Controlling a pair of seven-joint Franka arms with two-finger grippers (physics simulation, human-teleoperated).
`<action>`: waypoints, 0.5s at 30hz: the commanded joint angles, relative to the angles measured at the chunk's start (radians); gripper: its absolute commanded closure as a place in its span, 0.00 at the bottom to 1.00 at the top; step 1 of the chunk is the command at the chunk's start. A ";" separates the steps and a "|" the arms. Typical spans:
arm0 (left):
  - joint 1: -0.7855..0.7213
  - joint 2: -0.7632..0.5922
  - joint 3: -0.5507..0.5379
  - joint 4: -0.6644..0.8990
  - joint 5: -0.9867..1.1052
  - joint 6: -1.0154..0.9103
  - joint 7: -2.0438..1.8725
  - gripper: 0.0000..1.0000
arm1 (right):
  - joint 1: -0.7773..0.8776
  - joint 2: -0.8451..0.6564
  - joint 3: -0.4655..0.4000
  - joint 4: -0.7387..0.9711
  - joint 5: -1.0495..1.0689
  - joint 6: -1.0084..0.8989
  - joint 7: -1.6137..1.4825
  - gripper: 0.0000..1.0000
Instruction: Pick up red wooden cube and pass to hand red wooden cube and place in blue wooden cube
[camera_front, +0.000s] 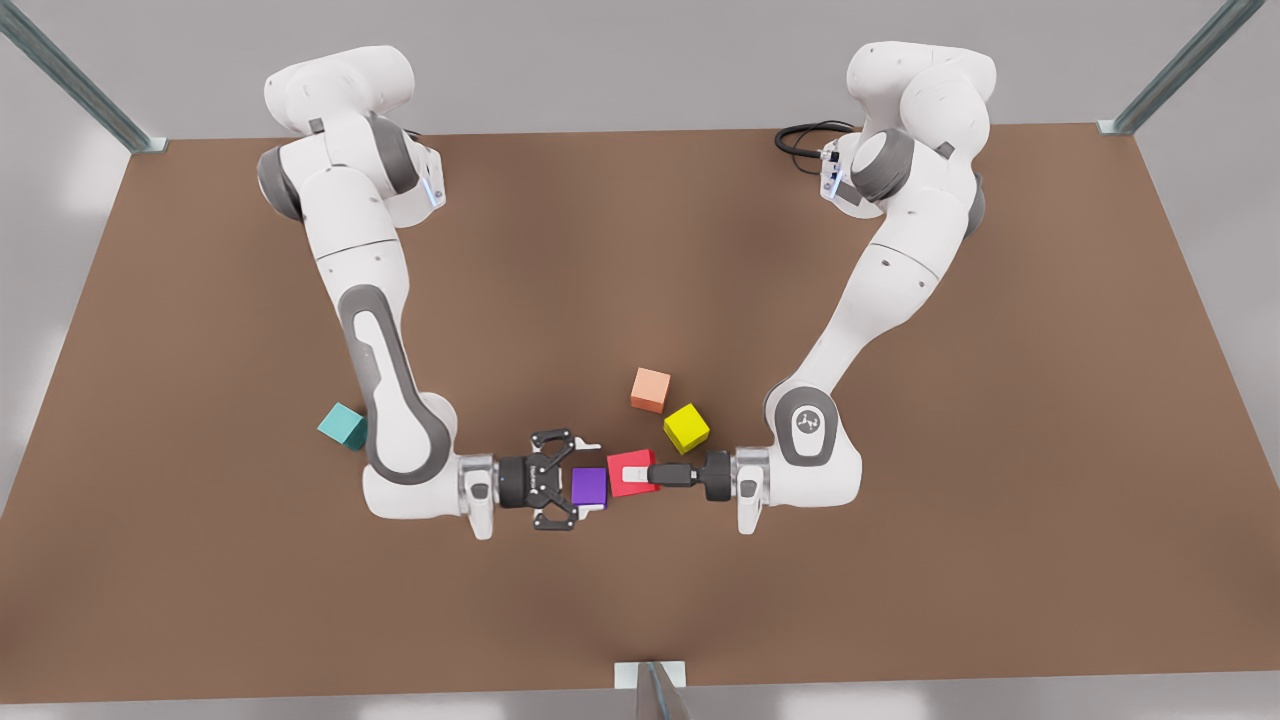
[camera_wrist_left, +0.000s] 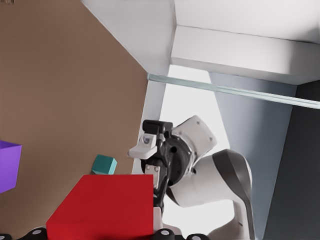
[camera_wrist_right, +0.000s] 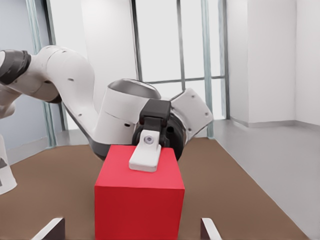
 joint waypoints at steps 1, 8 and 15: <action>0.000 -0.002 -0.001 0.000 -0.013 -0.001 0.073 0.41 | 0.001 0.000 0.001 0.001 0.001 0.021 -0.108 0.00; -0.002 0.000 -0.001 0.000 -0.013 0.000 0.073 0.41 | 0.010 0.004 0.001 -0.001 0.007 0.041 -0.097 0.00; -0.005 0.000 -0.001 0.000 -0.013 0.008 0.073 0.41 | 0.024 0.007 0.002 -0.004 0.027 0.058 -0.086 0.00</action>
